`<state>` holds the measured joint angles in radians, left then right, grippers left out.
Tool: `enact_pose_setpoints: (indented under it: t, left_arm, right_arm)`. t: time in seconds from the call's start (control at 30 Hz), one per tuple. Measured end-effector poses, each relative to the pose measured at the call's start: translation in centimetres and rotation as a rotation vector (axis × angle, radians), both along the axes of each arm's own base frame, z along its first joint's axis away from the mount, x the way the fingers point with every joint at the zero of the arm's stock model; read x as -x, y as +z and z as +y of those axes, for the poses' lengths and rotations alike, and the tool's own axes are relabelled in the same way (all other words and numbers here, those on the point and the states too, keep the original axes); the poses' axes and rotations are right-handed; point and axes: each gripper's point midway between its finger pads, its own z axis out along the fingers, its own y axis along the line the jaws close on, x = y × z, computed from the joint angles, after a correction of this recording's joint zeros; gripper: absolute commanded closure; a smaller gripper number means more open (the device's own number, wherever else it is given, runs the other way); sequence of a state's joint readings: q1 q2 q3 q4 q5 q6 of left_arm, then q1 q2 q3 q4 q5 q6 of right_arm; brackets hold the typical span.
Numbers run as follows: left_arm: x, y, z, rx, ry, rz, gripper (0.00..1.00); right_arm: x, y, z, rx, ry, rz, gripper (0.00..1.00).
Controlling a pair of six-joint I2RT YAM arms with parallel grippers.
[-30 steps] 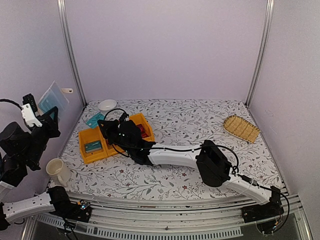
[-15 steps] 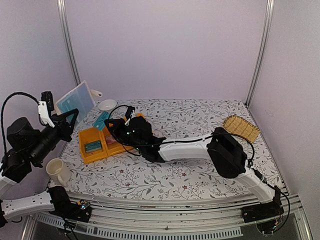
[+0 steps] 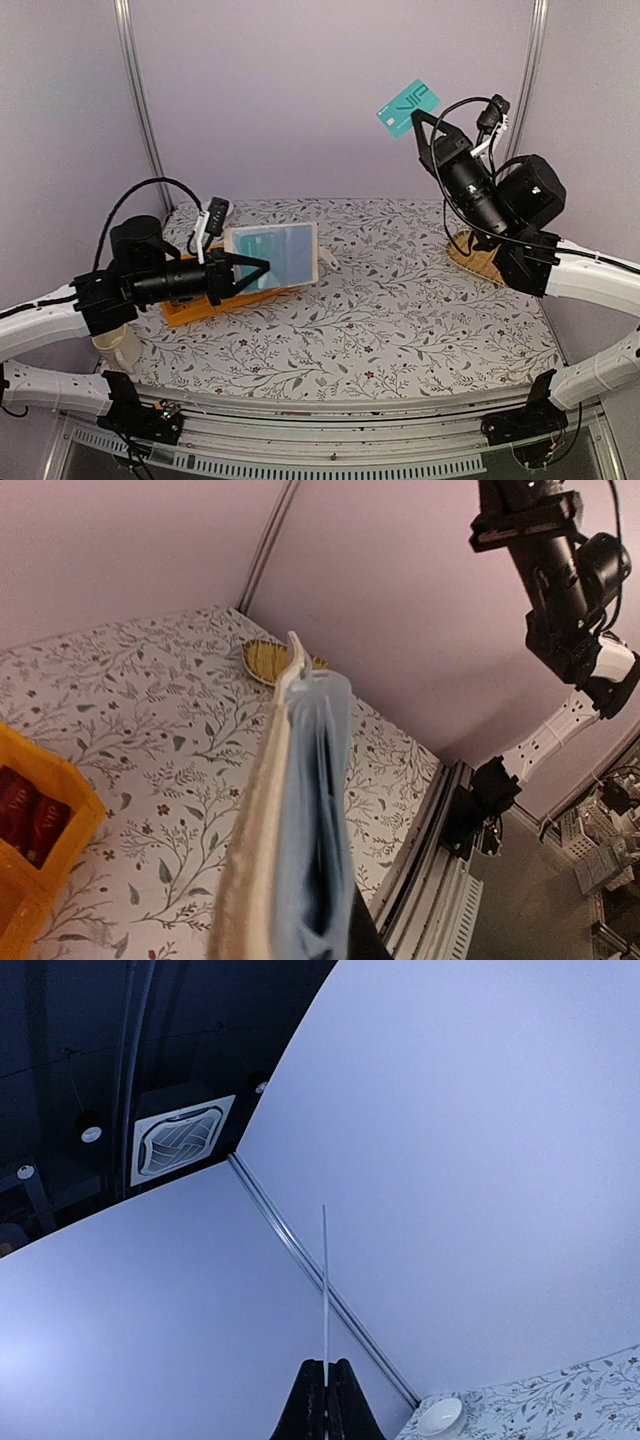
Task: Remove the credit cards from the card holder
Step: Place the card holder at the center of the board.
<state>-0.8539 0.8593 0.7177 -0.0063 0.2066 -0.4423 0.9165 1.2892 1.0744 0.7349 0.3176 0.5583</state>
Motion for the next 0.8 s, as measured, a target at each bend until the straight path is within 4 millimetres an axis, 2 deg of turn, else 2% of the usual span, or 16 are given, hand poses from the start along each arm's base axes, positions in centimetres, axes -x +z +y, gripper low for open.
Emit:
enact_pose_setpoints:
  t: [0.07, 0.17, 0.3, 0.43, 0.53, 0.63, 0.67, 0.7, 0.8]
  left_arm:
    - [-0.1, -3.8, -2.5, -0.019, -0.068, 0.117, 1.0]
    - [0.4, -9.3, -5.5, -0.072, -0.134, 0.275, 1.0]
    - [1.8, -15.3, -9.1, -0.135, -0.207, 0.441, 1.0]
    - [2.2, -21.1, -11.2, -0.193, -0.242, 0.603, 1.0]
    - [2.4, -23.7, -12.1, -0.204, -0.271, 0.693, 1.0]
    - [2.3, -24.5, -12.5, -0.181, -0.296, 0.754, 1.0]
    - [2.2, -24.7, -12.5, -0.171, -0.298, 0.771, 0.92]
    - [1.9, -24.9, -12.5, -0.161, -0.297, 0.788, 0.73]
    - [1.2, -25.4, -12.1, -0.145, -0.277, 0.834, 0.26]
  right_arm:
    - [1.3, -0.3, -2.3, 0.033, -0.046, -0.012, 0.98]
    - [2.0, -1.6, -4.0, 0.101, -0.09, -0.003, 0.99]
    - [1.9, -3.3, -3.9, 0.187, -0.102, 0.02, 0.99]
    - [1.7, -4.8, -2.9, 0.268, -0.087, 0.032, 0.99]
    - [1.7, -5.6, -1.9, 0.306, -0.06, 0.03, 0.99]
    - [1.5, -6.6, -0.8, 0.341, -0.027, 0.036, 0.98]
    - [1.5, -6.9, -0.5, 0.349, -0.019, 0.038, 0.98]
    - [1.4, -7.2, -0.2, 0.359, -0.008, 0.04, 0.99]
    - [1.3, -8.0, 0.7, 0.383, 0.02, 0.046, 0.99]
